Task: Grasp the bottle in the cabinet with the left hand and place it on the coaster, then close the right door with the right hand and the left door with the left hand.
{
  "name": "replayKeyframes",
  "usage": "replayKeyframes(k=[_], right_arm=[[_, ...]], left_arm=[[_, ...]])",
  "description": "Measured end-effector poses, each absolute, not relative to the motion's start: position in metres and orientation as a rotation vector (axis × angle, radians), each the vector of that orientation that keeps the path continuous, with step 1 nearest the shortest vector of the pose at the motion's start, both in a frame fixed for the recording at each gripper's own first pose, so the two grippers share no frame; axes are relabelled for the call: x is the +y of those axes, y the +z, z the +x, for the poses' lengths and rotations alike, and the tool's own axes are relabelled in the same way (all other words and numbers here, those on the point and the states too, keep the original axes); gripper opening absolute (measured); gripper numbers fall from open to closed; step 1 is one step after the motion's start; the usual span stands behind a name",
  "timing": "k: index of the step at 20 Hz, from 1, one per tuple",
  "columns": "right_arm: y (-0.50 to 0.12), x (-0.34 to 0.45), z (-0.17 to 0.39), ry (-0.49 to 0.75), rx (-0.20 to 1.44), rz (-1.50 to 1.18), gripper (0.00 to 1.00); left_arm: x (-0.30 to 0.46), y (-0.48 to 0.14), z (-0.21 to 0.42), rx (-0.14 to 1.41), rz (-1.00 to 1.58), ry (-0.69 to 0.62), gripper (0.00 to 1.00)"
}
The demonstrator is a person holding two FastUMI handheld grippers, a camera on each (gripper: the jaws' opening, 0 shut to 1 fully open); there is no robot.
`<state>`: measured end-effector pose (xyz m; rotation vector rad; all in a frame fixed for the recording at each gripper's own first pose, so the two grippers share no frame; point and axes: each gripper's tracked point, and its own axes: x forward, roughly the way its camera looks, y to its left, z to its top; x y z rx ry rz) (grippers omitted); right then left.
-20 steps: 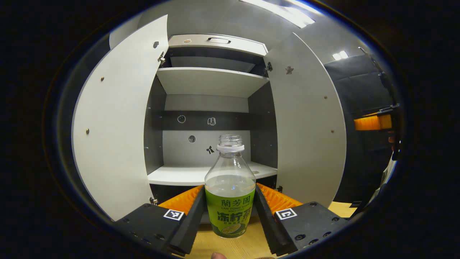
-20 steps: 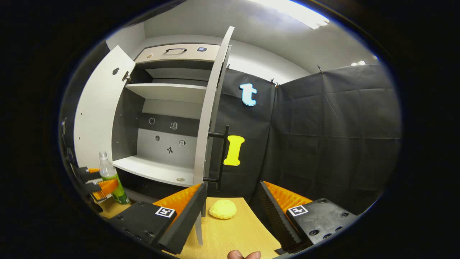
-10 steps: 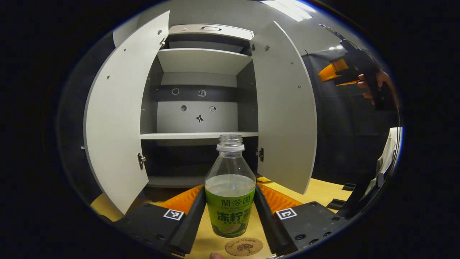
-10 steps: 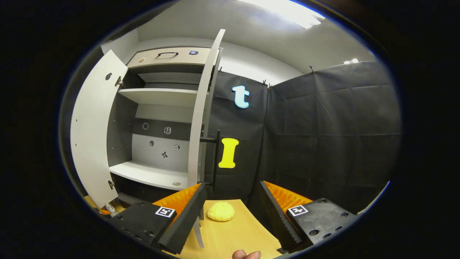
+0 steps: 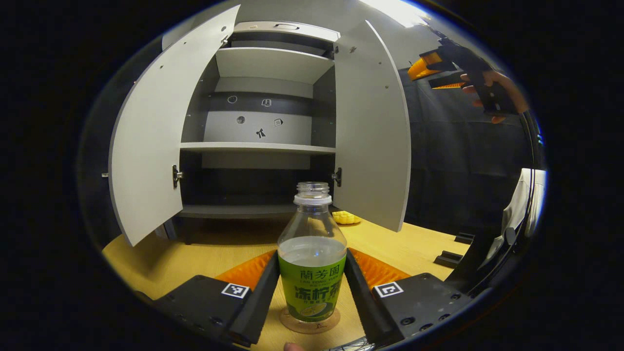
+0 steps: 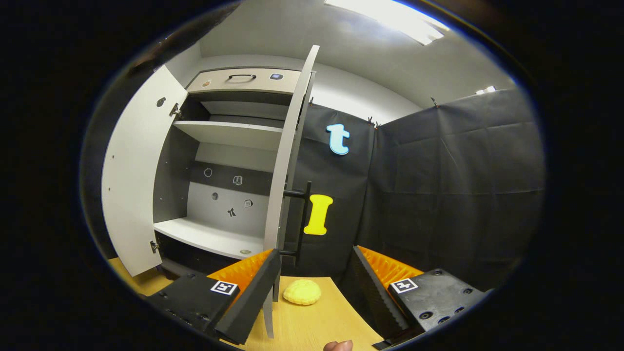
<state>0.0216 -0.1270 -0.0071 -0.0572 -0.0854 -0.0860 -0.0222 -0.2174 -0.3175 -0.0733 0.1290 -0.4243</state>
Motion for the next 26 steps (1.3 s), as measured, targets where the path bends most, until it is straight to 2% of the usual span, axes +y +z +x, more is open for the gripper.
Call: replayKeyframes(k=[5,11,12,13,14,19,21,26], right_arm=[[-0.009,-0.13,0.02,-0.088,-0.066,-0.076,0.98],[-0.011,-0.124,0.013,-0.081,-0.056,-0.099,0.98],[-0.01,-0.122,0.012,-0.078,-0.056,-0.098,0.98],[-0.011,-0.121,0.012,-0.077,-0.054,-0.096,0.98],[-0.01,-0.12,0.011,-0.076,-0.053,-0.09,0.98],[-0.007,-0.116,0.009,-0.085,-0.052,-0.079,0.98],[-0.008,-0.115,0.007,-0.095,-0.049,-0.075,0.98],[-0.014,-0.115,0.005,-0.091,-0.046,-0.115,0.97]], left_arm=[[-0.216,-0.334,-0.013,0.131,-0.087,-0.401,0.79],[-0.212,-0.355,-0.016,0.219,-0.085,-0.366,0.81],[-0.21,-0.361,-0.017,0.251,-0.082,-0.362,0.84],[-0.208,-0.366,-0.019,0.27,-0.085,-0.363,0.95],[-0.205,-0.365,-0.024,0.275,-0.09,-0.36,0.98],[-0.205,-0.368,-0.048,0.325,-0.087,-0.417,0.98],[-0.198,-0.361,-0.065,0.346,-0.082,-0.435,0.98],[-0.139,-0.304,-0.079,0.335,-0.074,-0.352,0.98]])
